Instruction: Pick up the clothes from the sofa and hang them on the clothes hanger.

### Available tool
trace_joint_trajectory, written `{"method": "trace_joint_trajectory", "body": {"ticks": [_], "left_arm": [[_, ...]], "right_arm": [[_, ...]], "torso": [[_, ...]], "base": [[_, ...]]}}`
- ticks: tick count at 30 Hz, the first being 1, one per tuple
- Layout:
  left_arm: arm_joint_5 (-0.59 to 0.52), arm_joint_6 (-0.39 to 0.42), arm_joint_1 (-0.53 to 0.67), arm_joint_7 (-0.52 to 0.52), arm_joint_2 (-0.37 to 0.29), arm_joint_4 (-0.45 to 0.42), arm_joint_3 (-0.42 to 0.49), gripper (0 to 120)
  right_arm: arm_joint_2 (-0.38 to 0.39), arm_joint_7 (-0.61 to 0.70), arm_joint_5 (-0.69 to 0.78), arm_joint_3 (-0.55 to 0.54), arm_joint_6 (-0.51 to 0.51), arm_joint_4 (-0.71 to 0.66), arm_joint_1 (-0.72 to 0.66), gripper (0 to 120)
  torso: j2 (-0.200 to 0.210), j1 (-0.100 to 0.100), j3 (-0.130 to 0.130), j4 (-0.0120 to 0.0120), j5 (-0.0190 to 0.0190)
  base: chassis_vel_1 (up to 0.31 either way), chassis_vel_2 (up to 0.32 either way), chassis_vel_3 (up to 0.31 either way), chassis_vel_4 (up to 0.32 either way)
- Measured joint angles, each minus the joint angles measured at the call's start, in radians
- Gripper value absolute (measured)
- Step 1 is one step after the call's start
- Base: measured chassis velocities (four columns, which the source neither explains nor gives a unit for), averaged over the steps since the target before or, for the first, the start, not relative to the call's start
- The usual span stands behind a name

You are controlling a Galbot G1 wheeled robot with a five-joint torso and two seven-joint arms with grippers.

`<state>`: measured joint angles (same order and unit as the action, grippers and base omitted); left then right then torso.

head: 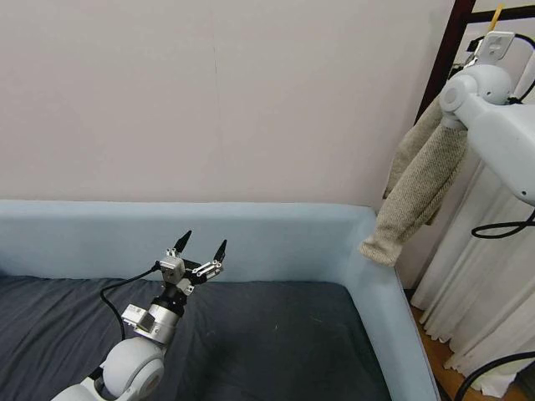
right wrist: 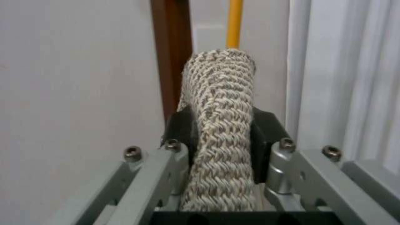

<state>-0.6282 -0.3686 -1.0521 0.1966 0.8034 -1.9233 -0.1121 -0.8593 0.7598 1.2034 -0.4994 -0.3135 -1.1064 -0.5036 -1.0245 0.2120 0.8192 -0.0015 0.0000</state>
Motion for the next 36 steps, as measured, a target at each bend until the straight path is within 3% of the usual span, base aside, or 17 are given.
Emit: {"method": "trace_joint_trajectory", "body": {"ticks": [12, 16, 20, 22, 26, 31, 35, 36], "left_arm": [[0.012, 0.001, -0.011, 0.002, 0.007, 0.002, 0.004, 100], [0.012, 0.003, -0.019, 0.005, 0.012, -0.002, -0.002, 100], [0.007, 0.014, -0.046, 0.008, 0.037, -0.017, -0.036, 100], [0.001, 0.018, -0.051, 0.008, 0.046, -0.021, -0.047, 100], [-0.027, 0.052, -0.106, 0.026, 0.098, -0.055, -0.108, 100], [0.017, 0.067, -0.188, 0.095, 0.155, -0.091, -0.127, 100], [0.148, 0.012, -0.28, 0.101, 0.299, -0.081, -0.171, 100], [0.148, 0.012, -0.28, 0.101, 0.299, -0.081, -0.171, 100]], "right_arm": [[0.191, -0.093, -0.066, 0.149, 0.121, -0.43, 0.227, 66], [0.253, -0.202, -0.057, 0.265, 0.212, -0.56, 0.389, 79], [0.3, -0.347, -0.109, 0.439, 0.378, -0.721, 0.663, 98], [0.302, -0.381, -0.123, 0.469, 0.406, -0.743, 0.708, 98], [0.291, -0.539, -0.239, 0.577, 0.534, -0.792, 0.968, 100], [0.243, -0.638, -0.321, 0.609, 0.591, -0.796, 1.147, 100], [0.129, -0.69, -0.444, 0.599, 0.643, -0.725, 1.352, 100], [0.129, -0.69, -0.444, 0.599, 0.643, -0.725, 1.352, 100]], "torso": [[0.0, 0.0, 0.0, 0.0, -0.0003], [0.0, 0.0, 0.0, 0.0001, -0.0002], [0.0, 0.0, 0.0, -0.0001, 0.0], [0.0, 0.0, 0.0, 0.0, 0.0], [0.0, 0.0, 0.0, -0.0003, 0.0001], [0.0, 0.0, 0.0, 0.0002, -0.0002], [0.0, 0.0, 0.0, 0.0001, 0.0], [0.0, 0.0, 0.0, 0.0001, 0.0]], "base": [[0.0, 0.0, 0.0, 0.0], [0.0, 0.0, 0.0, 0.0], [0.0, 0.0, 0.0, 0.0], [0.0, 0.0, 0.0, 0.0], [0.0, 0.0, 0.0, 0.0], [0.0, 0.0, 0.0, 0.0], [0.0, 0.0, 0.0, 0.0], [0.0, 0.0, 0.0, 0.0]]}}
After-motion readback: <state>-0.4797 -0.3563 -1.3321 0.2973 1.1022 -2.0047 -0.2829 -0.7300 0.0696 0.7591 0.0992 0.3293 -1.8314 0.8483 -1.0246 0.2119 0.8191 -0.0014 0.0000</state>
